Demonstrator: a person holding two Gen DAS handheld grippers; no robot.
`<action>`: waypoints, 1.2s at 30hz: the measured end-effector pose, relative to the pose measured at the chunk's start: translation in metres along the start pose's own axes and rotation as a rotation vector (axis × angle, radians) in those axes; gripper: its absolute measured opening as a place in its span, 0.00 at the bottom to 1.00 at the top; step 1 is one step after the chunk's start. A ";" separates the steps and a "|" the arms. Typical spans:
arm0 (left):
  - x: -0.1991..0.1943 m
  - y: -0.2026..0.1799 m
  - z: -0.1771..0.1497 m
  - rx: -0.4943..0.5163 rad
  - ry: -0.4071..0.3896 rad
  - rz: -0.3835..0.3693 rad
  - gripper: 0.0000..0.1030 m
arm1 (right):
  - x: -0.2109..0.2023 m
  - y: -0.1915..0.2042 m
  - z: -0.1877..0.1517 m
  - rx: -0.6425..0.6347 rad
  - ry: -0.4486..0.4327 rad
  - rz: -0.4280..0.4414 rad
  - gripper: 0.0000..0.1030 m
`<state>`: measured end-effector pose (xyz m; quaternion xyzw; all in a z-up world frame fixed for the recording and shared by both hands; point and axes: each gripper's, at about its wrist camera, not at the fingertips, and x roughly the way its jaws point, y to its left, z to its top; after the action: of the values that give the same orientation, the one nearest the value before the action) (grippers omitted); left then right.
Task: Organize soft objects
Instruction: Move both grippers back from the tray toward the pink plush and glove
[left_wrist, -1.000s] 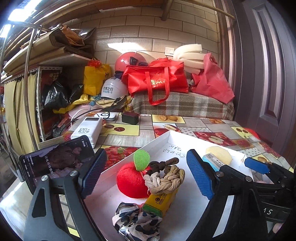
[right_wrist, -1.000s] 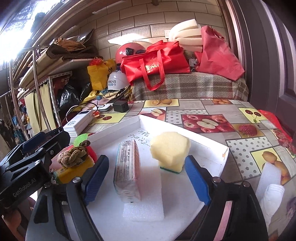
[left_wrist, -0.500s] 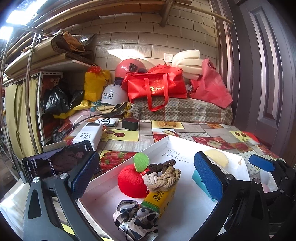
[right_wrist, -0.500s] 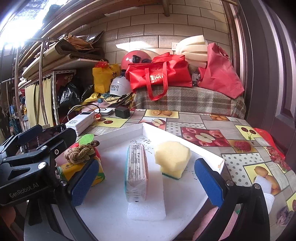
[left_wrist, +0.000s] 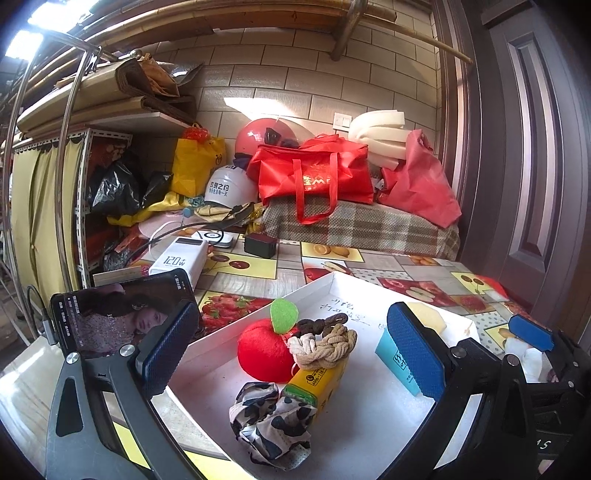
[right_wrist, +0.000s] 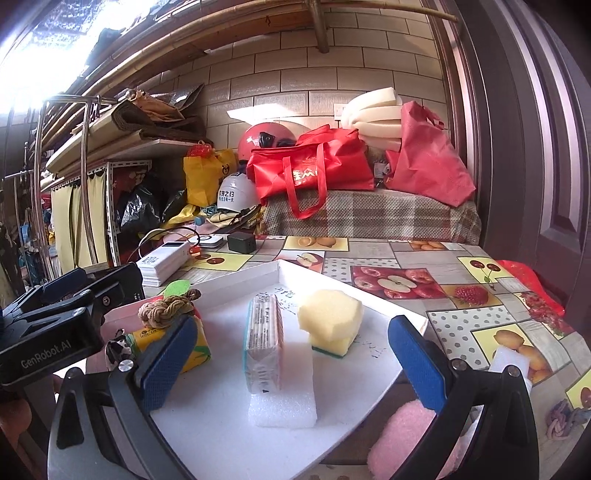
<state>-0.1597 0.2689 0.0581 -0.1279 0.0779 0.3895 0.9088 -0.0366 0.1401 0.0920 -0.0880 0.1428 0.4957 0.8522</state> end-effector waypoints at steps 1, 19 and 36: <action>-0.001 0.000 0.000 0.001 0.000 -0.001 1.00 | -0.003 -0.003 -0.001 0.005 -0.001 0.001 1.00; -0.034 -0.074 -0.020 0.239 0.047 -0.267 1.00 | -0.081 -0.160 -0.027 0.182 0.018 -0.280 1.00; 0.006 -0.224 -0.064 0.484 0.387 -0.379 0.95 | -0.036 -0.163 -0.031 0.137 0.248 -0.120 0.85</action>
<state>0.0049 0.1054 0.0343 0.0077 0.3131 0.1528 0.9373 0.0839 0.0215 0.0762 -0.0987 0.2748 0.4184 0.8600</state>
